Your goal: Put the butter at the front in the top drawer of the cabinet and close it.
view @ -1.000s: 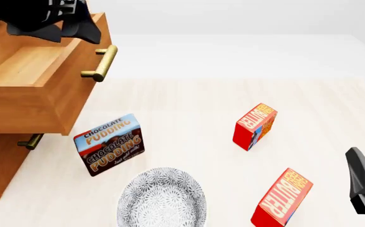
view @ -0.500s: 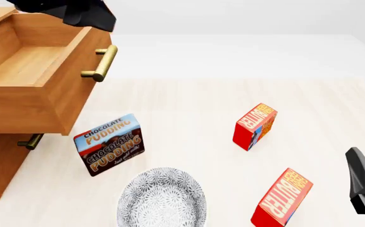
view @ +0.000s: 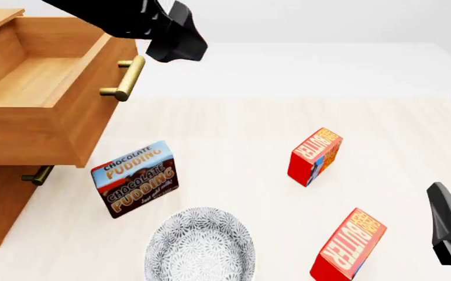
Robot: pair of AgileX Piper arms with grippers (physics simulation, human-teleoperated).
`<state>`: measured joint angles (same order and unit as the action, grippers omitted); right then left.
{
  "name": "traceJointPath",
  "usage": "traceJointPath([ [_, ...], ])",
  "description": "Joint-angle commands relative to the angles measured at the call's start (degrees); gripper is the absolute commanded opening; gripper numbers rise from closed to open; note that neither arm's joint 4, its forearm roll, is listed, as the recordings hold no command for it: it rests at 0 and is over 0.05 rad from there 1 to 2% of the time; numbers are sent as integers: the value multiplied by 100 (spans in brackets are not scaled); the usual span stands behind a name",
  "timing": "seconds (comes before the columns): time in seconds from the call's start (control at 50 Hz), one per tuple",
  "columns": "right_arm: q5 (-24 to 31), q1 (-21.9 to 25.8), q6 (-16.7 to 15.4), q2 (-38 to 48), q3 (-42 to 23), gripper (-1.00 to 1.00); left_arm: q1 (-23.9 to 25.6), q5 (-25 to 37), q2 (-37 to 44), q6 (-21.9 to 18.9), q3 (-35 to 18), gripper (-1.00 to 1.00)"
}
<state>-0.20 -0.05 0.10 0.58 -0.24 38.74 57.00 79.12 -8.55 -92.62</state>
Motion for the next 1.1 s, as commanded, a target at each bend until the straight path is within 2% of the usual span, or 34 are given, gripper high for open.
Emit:
traceJointPath([
  [0.02, 4, 2, -2, -8, 2, 100, 491, -429, 415, 34, 19, 100],
  [0.48, 4, 1, -2, -7, 2, 100, 1133, -1165, 1501, 612, -565, 100],
  [1.1, 4, 1, -3, -9, 2, 100, 1212, -1837, 2596, 1139, -1112, 100],
])
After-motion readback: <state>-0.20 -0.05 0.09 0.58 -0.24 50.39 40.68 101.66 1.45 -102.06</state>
